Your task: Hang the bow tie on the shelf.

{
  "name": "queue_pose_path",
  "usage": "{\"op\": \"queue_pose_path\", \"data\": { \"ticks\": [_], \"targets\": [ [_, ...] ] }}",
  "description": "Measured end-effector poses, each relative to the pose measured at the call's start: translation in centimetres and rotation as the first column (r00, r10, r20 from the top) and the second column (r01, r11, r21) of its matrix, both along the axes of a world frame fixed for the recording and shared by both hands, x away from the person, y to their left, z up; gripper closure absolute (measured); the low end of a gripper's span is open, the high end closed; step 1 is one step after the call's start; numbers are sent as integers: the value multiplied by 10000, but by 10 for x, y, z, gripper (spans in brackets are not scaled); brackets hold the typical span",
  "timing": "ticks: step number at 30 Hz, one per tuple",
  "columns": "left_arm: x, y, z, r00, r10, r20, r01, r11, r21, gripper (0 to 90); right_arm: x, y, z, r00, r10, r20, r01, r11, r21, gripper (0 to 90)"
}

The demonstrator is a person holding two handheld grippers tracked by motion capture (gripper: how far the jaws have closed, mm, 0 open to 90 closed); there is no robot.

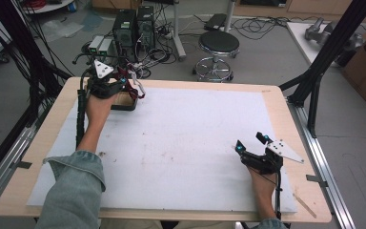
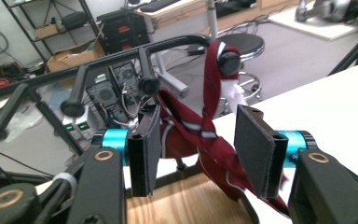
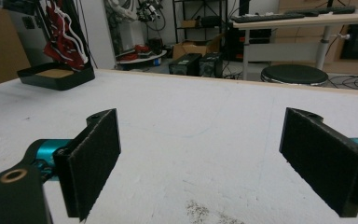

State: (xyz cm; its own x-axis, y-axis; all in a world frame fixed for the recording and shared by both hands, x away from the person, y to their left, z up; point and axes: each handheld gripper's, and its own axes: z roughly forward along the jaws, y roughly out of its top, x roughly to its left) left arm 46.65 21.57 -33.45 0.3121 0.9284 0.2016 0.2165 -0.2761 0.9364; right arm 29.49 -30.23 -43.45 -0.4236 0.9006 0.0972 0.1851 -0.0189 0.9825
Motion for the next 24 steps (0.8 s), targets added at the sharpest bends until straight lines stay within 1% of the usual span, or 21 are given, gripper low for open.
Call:
{"op": "queue_pose_path", "data": {
  "ticks": [4,7,11,13,14,16,20,22,24],
  "targets": [
    [-17,8,1,9999,-155,39,157,9986,-506,452,1,-1,0,10000,14,-57,-14,10000,7,114],
    [-30,14,2,9991,-423,75,429,9942,-986,396,0,-1,0,9999,8,-153,-7,10000,43,114],
    [-48,20,2,9980,-555,307,586,9922,-1103,306,1,-1,0,9999,10,-154,-9,10000,50,114],
    [-57,22,3,9975,-588,380,631,9903,-1234,284,0,-1,0,9999,48,-143,-47,9999,91,114],
    [-62,23,3,9973,-604,428,655,9892,-1310,275,1,-1,0,10000,41,-91,-41,10000,46,114],
    [-73,26,2,9973,-584,449,640,9884,-1375,259,0,0,1,9999,35,-130,-35,10000,5,114],
    [-91,30,-4,9972,-556,502,626,9868,-1497,234,0,0,1,10000,44,-77,-44,10000,-36,114],
    [-100,33,-8,9973,-562,480,634,9841,-1660,210,0,0,1,9999,46,-105,-46,10000,-18,114],
    [-110,36,-12,9967,-603,543,689,9822,-1748,206,0,0,1,10000,33,-65,-32,10000,11,114]
  ]
}}
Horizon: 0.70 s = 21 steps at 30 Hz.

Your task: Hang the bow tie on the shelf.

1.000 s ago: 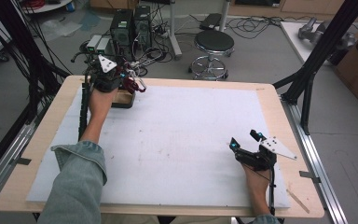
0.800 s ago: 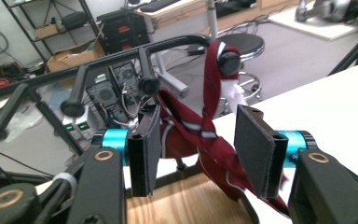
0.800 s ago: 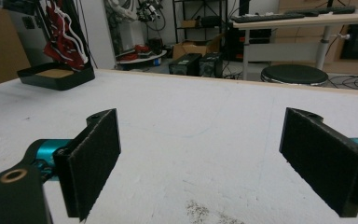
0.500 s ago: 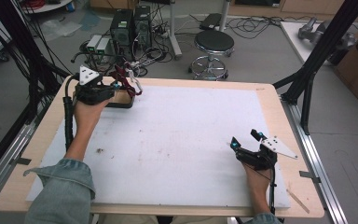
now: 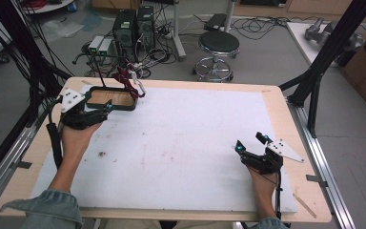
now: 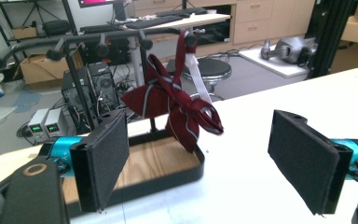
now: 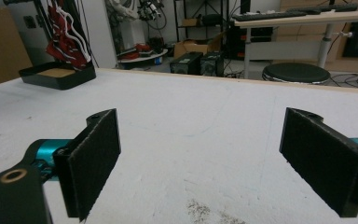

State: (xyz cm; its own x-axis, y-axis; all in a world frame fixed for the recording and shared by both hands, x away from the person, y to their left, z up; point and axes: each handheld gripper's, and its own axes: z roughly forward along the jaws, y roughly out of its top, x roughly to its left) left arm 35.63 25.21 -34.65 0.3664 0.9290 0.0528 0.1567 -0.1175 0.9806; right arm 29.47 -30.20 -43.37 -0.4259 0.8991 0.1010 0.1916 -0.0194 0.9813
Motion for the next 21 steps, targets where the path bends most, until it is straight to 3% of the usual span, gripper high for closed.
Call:
{"op": "queue_pose_path", "data": {
  "ticks": [12,16,21],
  "targets": [
    [-51,15,-35,9988,20,492,-6,9996,-276,192,-1,1,0,9999,-114,71,115,9998,-161,114],
    [-59,16,-47,9981,-180,583,186,9998,-100,191,-1,1,1,9999,-137,68,138,9997,-177,114],
    [-64,16,-62,9992,-166,373,170,9998,-109,193,-1,1,0,9999,-118,63,119,9997,-203,114]
  ]
}}
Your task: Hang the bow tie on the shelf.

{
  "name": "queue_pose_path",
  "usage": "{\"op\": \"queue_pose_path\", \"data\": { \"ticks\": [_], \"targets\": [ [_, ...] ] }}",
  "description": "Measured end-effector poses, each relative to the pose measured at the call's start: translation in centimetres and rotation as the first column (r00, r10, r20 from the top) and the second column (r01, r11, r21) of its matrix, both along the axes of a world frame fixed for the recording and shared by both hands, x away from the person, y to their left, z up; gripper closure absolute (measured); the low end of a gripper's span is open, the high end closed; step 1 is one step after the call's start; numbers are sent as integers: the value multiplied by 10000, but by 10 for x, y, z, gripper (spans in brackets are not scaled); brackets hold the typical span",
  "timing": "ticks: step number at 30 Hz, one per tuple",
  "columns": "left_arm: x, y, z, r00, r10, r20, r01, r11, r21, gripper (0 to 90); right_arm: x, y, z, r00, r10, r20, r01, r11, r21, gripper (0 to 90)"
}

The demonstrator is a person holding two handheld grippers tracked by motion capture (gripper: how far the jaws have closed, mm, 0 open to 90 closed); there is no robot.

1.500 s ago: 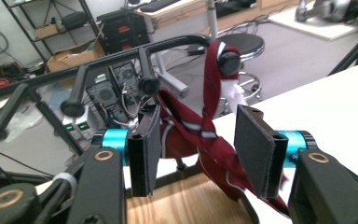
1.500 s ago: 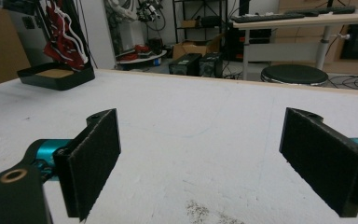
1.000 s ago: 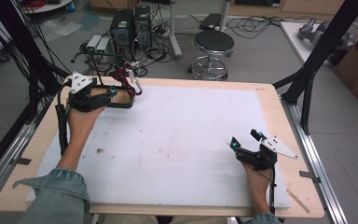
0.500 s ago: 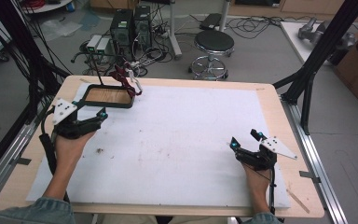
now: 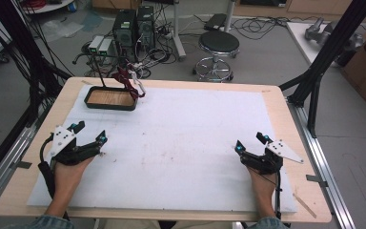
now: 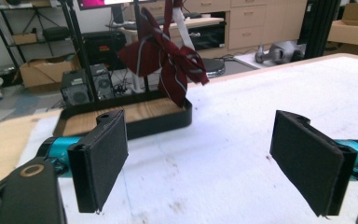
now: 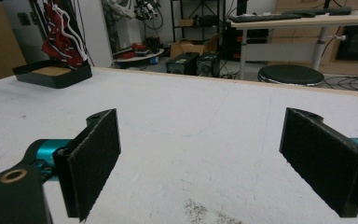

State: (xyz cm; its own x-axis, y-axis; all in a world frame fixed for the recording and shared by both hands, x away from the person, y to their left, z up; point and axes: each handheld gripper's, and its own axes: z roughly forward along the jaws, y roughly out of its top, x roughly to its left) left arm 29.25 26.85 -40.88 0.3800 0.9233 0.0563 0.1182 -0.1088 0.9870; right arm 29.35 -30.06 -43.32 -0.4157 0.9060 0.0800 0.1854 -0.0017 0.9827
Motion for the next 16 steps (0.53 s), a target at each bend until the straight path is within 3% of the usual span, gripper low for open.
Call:
{"op": "queue_pose_path", "data": {
  "ticks": [7,16],
  "targets": [
    [-1,-1,-12,9998,83,-205,-83,10000,-25,193,-1,0,0,10000,-34,-71,35,10000,60,114],
    [0,0,-12,9998,60,-201,-60,10000,-9,191,-1,1,0,10000,-78,-45,78,10000,1,114]
  ]
}}
